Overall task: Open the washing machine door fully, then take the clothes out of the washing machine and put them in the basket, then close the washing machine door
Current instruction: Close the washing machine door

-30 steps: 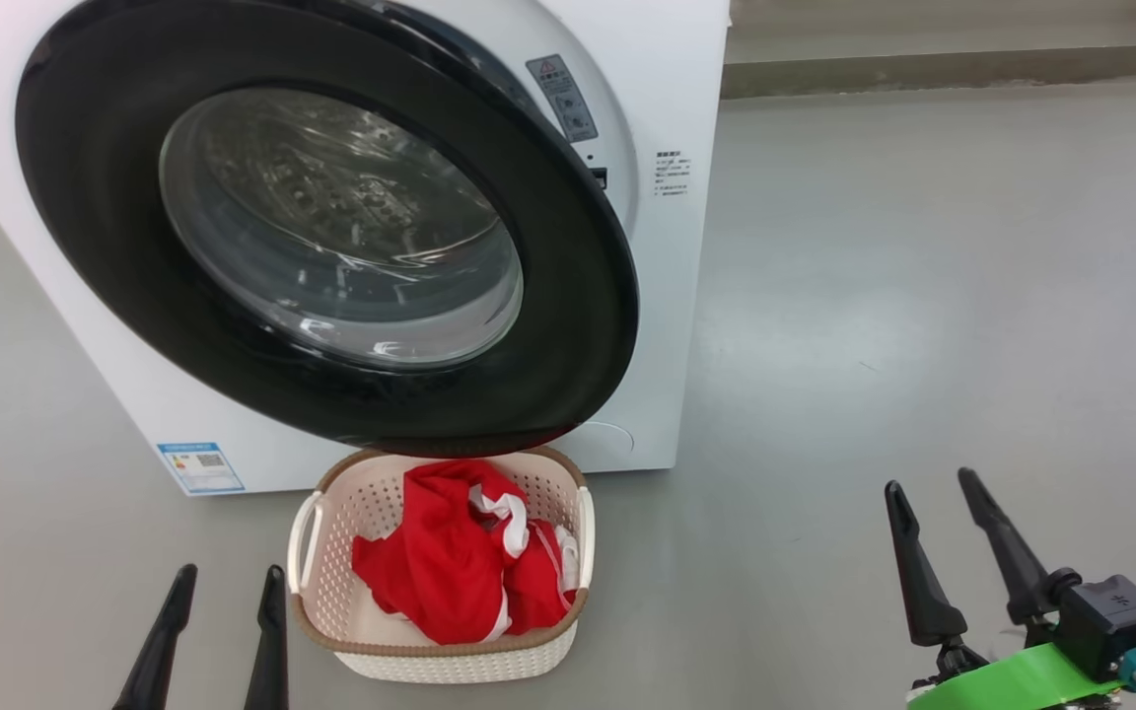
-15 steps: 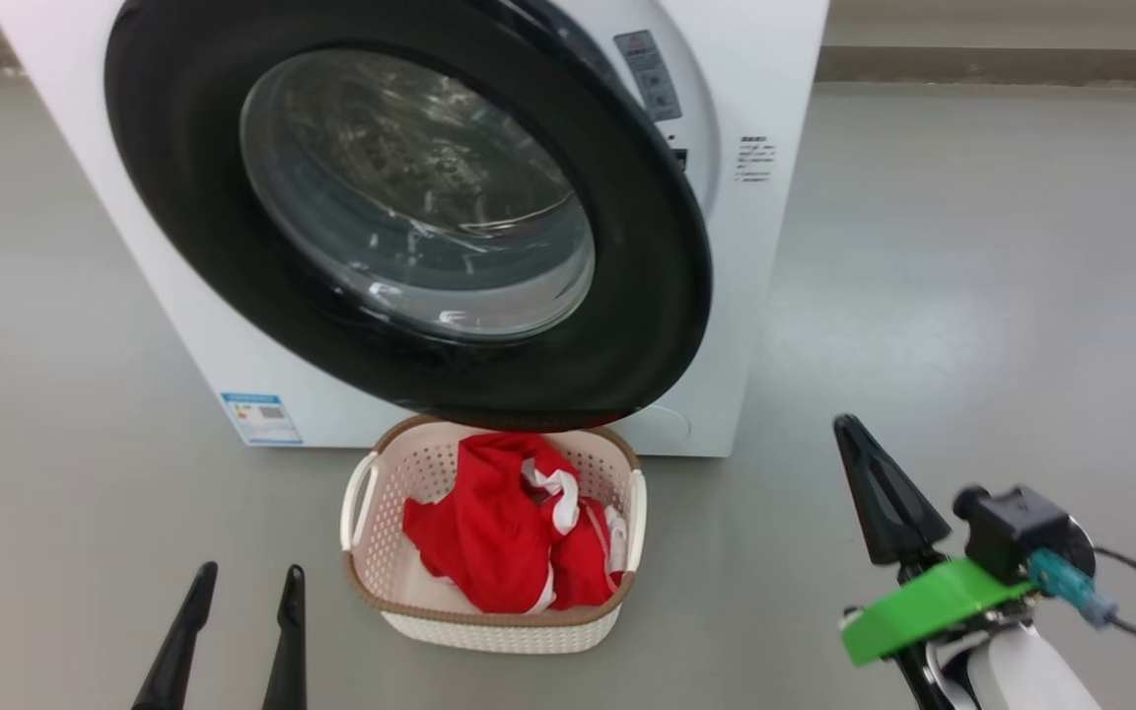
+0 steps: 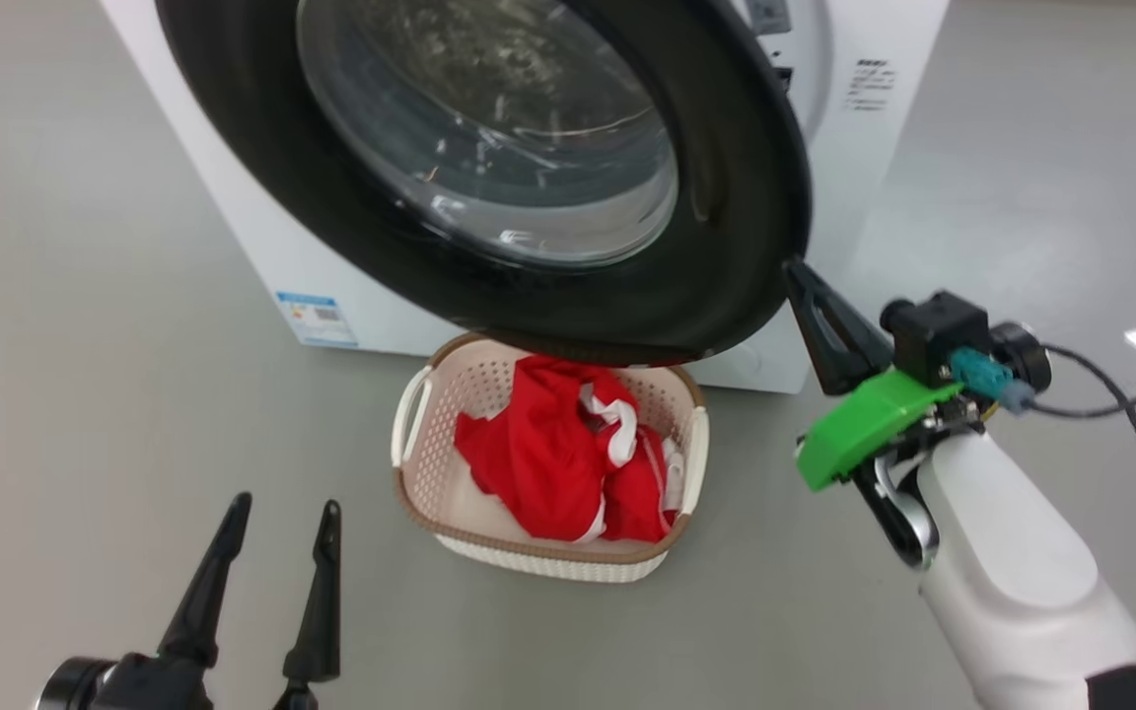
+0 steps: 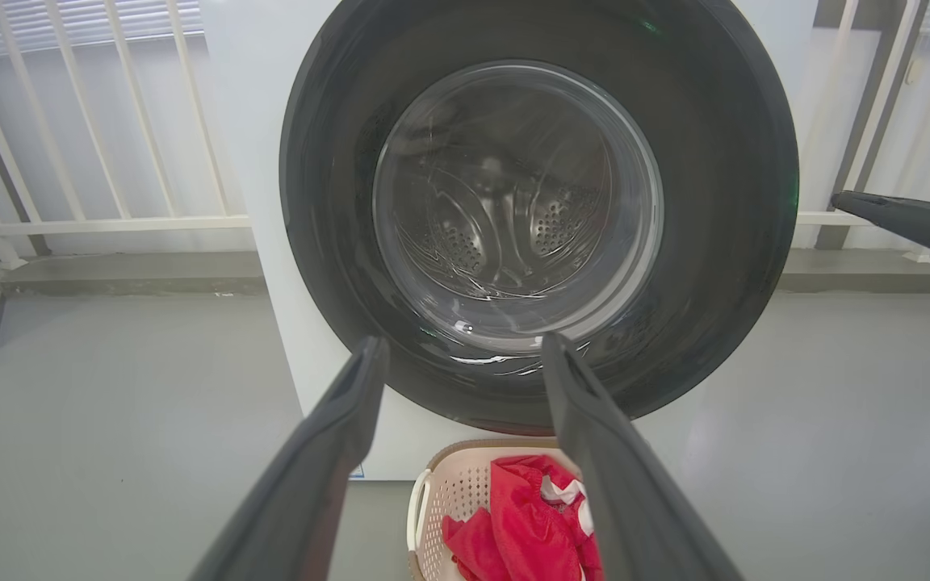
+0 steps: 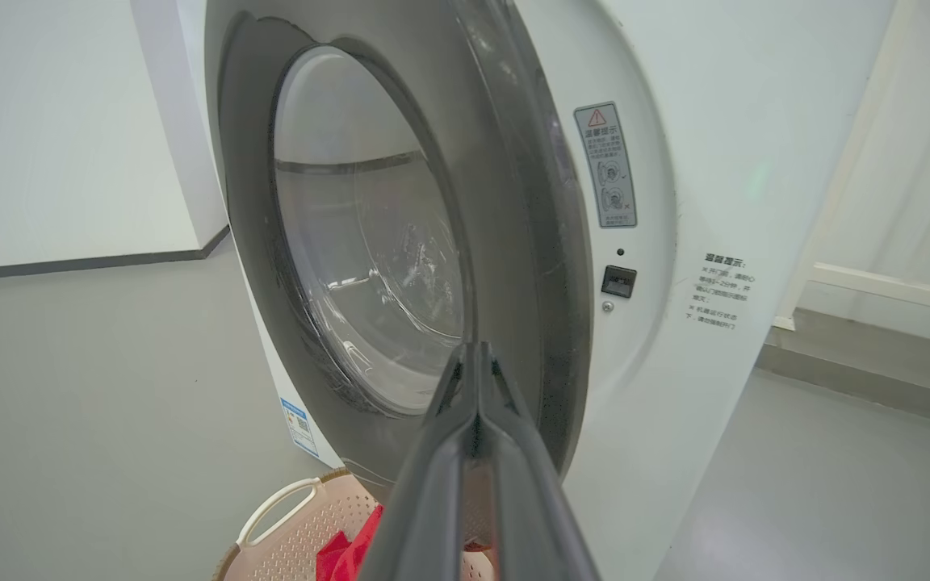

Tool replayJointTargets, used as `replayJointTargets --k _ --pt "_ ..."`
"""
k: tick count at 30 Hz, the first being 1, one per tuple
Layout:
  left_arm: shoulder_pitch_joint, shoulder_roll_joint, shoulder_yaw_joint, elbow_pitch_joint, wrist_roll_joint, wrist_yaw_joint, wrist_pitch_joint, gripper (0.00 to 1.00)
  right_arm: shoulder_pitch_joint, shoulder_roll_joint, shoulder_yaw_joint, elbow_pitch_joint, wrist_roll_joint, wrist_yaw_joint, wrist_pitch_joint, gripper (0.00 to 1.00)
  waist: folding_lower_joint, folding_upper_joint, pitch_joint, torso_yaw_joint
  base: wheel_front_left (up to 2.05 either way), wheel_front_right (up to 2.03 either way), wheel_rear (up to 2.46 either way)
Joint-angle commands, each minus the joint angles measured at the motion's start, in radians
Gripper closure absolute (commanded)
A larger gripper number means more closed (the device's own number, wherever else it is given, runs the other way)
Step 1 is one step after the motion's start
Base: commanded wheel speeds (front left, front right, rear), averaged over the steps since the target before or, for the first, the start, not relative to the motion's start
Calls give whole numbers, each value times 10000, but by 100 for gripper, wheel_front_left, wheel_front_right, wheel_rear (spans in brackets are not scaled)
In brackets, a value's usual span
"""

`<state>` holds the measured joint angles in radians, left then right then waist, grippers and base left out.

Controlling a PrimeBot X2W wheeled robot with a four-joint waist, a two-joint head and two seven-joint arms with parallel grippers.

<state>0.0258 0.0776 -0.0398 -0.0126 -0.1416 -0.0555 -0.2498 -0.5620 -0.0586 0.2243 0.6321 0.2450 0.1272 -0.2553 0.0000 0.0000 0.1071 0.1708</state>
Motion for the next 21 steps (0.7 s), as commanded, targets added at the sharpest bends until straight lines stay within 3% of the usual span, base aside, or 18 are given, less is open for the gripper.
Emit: replayJointTargets --k 1,6,21 --pt "-512 -6 234 -181 40 -93 -120 0 -545 84 257 38 -129 35 -49 100 0 0 503 515 0 0 0" --pt "-900 -117 70 -89 -24 -169 -120 0 -1441 70 48 681 -364 35 -60 100 0 0 844 919 0 0 0" --pt "-1438 -252 -109 43 -163 -292 -120 0 -2801 -377 -1150 929 -688 35 -63 100 0 0 1829 1576 0 0 0"
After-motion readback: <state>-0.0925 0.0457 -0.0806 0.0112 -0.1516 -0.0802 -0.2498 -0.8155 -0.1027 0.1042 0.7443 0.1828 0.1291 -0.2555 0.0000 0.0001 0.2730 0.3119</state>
